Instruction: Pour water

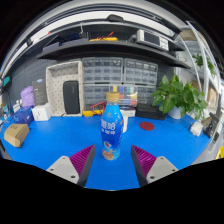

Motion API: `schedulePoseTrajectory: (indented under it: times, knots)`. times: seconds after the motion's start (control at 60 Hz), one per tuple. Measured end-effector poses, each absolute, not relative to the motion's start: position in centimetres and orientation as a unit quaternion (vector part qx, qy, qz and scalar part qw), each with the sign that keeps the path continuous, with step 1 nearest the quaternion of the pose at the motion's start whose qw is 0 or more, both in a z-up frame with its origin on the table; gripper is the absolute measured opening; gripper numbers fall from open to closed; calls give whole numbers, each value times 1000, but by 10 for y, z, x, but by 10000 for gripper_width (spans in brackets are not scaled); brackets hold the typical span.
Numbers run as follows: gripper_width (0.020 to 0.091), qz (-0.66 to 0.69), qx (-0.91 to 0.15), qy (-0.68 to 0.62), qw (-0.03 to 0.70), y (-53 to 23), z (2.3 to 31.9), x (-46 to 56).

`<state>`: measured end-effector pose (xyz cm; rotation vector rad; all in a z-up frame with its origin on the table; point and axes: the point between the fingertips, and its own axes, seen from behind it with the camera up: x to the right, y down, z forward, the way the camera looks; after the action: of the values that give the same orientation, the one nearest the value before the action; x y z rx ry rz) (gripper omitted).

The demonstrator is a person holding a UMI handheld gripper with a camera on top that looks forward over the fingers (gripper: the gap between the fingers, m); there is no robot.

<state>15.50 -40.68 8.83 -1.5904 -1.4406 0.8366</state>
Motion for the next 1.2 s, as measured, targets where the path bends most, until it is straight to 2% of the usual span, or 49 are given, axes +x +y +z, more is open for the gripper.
schedulePoseTrajectory:
  times: [0.167,0.45,0.517,0.567,0.767,0.983,1.2]
  knots:
    - [719,364,-607,-590,389,-400,79,113]
    - [720,425,-544,-618,375,-414,80,54]
    - [649,435,-536,-622,370,-416,75,49]
    - [530,438,-527,-620,382,-411,76,46]
    - [394,459,-483,-648,368,-427,76,53]
    - [389,453,-486,-654,362,-443,78,42]
    - [390,494,-554,-602,293,-486,92,9]
